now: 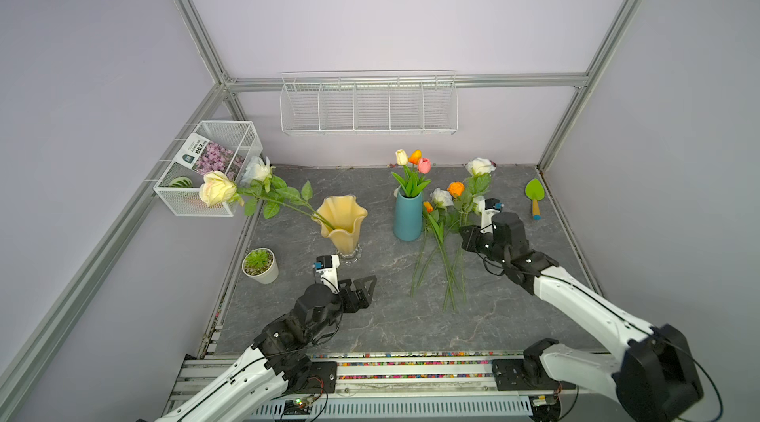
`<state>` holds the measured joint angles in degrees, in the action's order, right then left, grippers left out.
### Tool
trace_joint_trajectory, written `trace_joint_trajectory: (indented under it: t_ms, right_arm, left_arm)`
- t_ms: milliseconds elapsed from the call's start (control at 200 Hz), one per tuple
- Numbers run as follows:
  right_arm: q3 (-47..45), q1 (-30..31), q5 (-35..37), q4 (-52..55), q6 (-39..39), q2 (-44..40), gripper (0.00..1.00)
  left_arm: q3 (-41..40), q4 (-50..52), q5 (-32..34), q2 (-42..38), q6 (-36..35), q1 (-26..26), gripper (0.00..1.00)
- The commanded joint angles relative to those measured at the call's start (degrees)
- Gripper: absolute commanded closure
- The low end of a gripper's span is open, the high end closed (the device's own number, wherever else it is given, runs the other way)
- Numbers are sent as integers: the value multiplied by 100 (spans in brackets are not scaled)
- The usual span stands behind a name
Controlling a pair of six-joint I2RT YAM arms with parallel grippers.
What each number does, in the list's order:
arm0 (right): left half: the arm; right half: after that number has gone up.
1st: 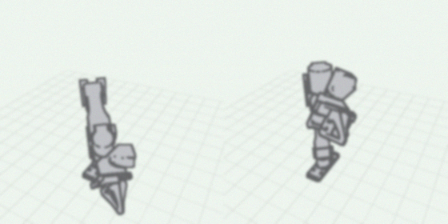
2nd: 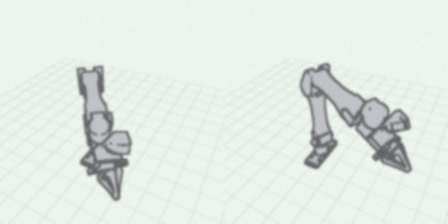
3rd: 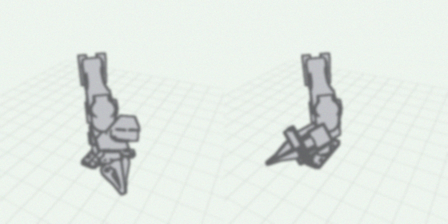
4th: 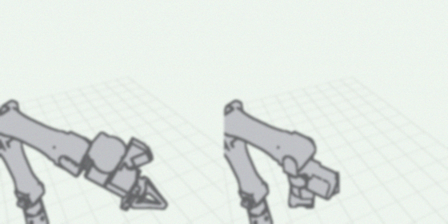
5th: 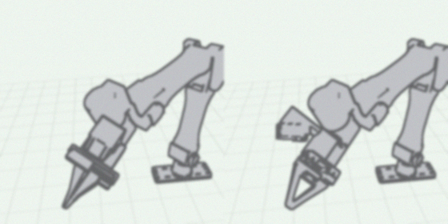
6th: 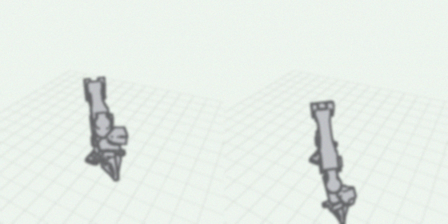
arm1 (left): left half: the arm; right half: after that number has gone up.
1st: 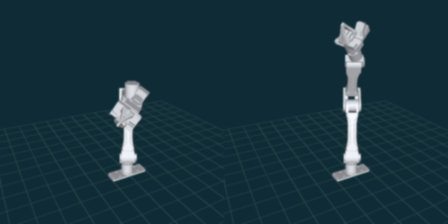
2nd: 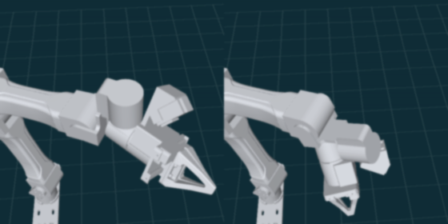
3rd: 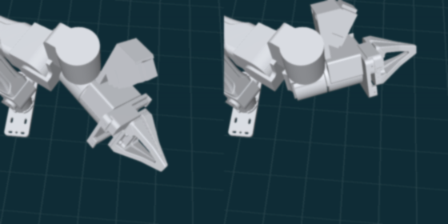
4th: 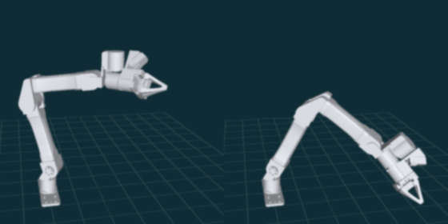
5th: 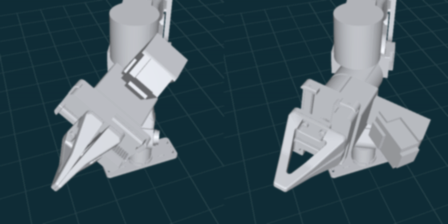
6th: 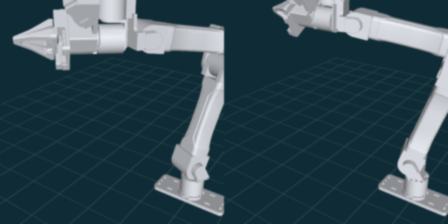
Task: Arrange the flowers in different vases according to their variety
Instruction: Pick up the flower at the center of the board.
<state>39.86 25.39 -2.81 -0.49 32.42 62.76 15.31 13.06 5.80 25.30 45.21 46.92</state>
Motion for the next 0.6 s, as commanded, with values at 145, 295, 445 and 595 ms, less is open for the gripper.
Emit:
trace_joint_trajectory:
  t_ms: [145, 295, 445, 595]
  right_arm:
    - [407, 1035, 275, -848, -1048, -902, 100]
    - [1145, 1654, 100, -1410, -1168, -498, 100]
    - [2163, 2233, -6, -2208, -1344, 449, 100]
    - [3424, 2567, -295, -2820, -1595, 1749, 100]
  left_arm:
    - [-115, 74, 124, -190, 59, 21, 0]
    - [-147, 158, 149, -304, 58, 22, 0]
    - [-174, 305, 191, -496, 75, 26, 0]
    - [-152, 484, 201, -696, 89, 27, 1]
